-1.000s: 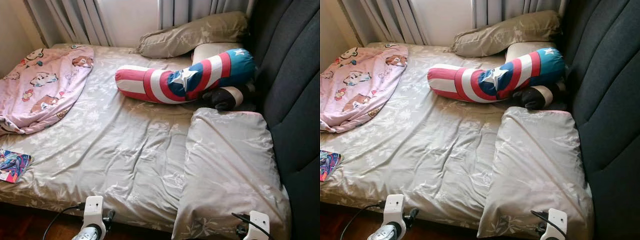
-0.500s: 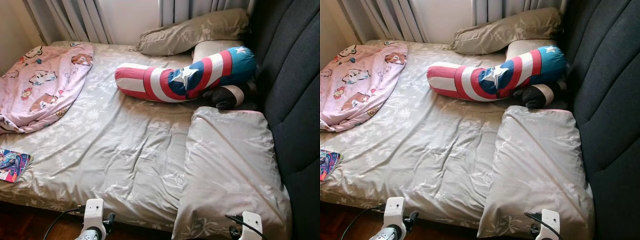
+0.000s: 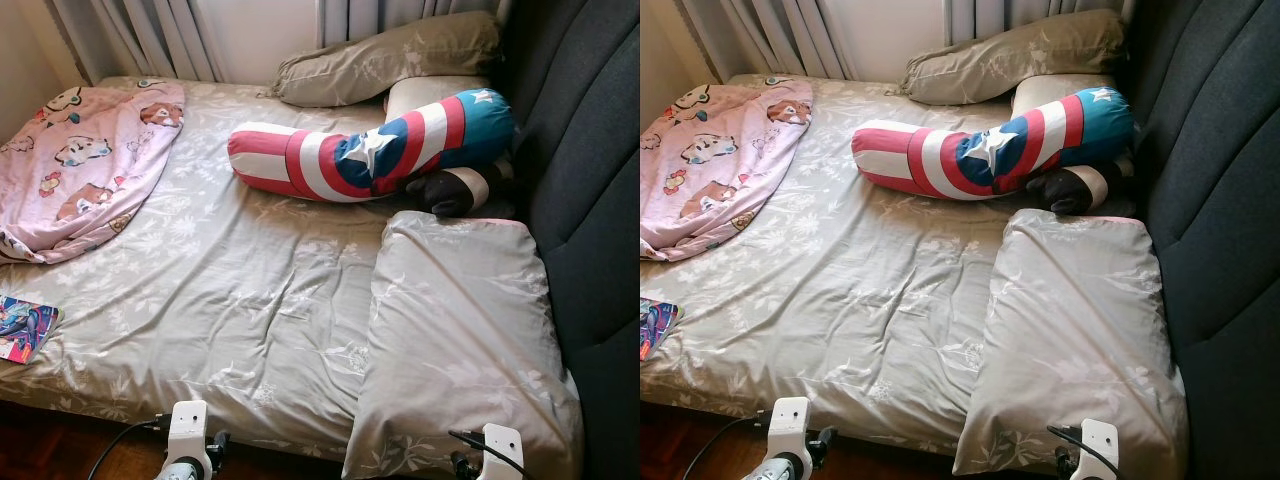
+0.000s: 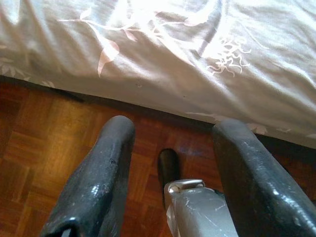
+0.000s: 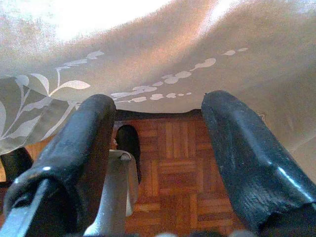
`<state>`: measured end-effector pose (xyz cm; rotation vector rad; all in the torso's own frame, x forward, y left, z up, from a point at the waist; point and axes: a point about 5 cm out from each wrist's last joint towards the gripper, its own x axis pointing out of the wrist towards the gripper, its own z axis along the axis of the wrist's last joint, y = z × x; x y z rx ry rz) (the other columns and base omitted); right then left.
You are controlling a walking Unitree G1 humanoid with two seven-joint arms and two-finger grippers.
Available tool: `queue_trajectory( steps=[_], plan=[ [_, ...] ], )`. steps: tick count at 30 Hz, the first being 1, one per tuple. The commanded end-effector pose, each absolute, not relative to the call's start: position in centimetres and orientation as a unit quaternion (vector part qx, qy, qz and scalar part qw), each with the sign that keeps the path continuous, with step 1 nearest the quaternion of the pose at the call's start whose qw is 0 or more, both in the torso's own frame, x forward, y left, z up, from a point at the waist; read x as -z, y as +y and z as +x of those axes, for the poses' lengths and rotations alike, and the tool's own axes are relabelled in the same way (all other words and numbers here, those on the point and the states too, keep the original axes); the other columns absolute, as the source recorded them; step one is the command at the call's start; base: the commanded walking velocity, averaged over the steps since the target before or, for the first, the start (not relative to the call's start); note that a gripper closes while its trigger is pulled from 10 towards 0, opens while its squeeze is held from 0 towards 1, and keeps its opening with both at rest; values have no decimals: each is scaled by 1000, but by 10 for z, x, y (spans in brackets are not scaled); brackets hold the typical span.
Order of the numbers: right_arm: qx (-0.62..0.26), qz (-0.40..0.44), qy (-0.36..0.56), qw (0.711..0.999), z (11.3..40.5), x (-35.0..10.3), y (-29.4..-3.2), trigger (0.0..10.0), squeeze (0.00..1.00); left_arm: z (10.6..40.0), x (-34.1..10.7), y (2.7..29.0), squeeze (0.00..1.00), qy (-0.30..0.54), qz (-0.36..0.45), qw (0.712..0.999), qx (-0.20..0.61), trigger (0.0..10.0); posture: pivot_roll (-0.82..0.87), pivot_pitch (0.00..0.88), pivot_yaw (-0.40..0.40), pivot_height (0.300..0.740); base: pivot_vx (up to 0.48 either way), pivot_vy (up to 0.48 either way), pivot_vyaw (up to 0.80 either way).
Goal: Clean up the room
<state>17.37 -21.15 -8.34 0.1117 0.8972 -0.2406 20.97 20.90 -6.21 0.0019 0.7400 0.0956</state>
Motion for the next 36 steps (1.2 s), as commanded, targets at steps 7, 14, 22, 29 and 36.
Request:
queue_trajectory(
  steps=[7, 14, 22, 29, 36],
  plan=[
    [110, 52, 453, 883, 165, 88, -208, 10000, 0, 195, 71, 213, 0, 390, -10, 919, -58, 10000, 29, 137, 9, 740, 0, 0, 0],
    [92, 44, 455, 885, 166, 89, -204, 10000, 0, 193, 72, 214, 0, 399, -13, 915, -60, 10000, 34, 139, 14, 740, 0, 137, 70],
    [114, 48, 453, 883, 165, 89, -208, 10000, 0, 192, 72, 216, 0, 402, -7, 913, -61, 10000, 36, 139, 13, 740, 0, 480, 370],
    [109, 45, 456, 882, 164, 89, -207, 10000, 0, 191, 73, 216, 0, 404, -8, 912, -62, 10000, 39, 140, 12, 740, 0, 480, 0],
    [112, 47, 455, 882, 165, 89, -206, 10000, 0, 191, 73, 216, 0, 403, -10, 913, -61, 10000, 39, 139, 13, 740, 0, 480, 0]
  ],
)
